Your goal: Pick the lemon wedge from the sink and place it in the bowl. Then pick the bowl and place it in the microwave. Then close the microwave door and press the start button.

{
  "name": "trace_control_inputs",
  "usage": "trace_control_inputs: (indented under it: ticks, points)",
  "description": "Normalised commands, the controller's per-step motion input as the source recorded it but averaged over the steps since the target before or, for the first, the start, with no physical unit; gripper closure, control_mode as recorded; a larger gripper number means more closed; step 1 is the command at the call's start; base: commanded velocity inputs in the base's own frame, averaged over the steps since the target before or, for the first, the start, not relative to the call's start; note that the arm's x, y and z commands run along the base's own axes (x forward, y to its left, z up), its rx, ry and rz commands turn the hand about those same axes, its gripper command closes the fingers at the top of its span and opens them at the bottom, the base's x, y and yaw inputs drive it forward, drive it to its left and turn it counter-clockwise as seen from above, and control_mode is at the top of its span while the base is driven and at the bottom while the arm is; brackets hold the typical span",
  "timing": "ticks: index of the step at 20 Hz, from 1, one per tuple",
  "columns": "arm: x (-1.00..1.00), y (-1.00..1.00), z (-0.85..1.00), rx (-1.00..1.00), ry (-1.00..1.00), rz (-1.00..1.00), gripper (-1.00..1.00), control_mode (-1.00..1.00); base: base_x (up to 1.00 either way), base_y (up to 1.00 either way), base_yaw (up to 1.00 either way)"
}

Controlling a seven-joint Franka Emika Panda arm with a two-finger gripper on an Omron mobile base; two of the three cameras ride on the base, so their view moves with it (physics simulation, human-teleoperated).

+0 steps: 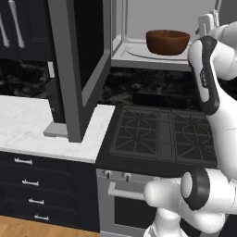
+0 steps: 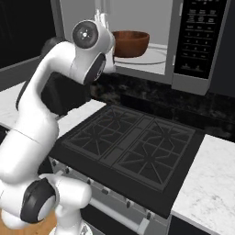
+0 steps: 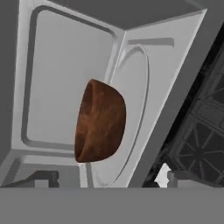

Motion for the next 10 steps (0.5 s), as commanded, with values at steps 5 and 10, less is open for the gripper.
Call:
trace_control_inputs:
  ticks: [5,10]
  points:
    - [-1.00,0.40,-0.04,0.00,-0.33,0.00,-1.00,-1.00,0.00,0.00,0.00]
    - [-1.00,0.41,0.00,0.00,-0.30,0.00,-1.00,-1.00,0.00,0.00,0.00]
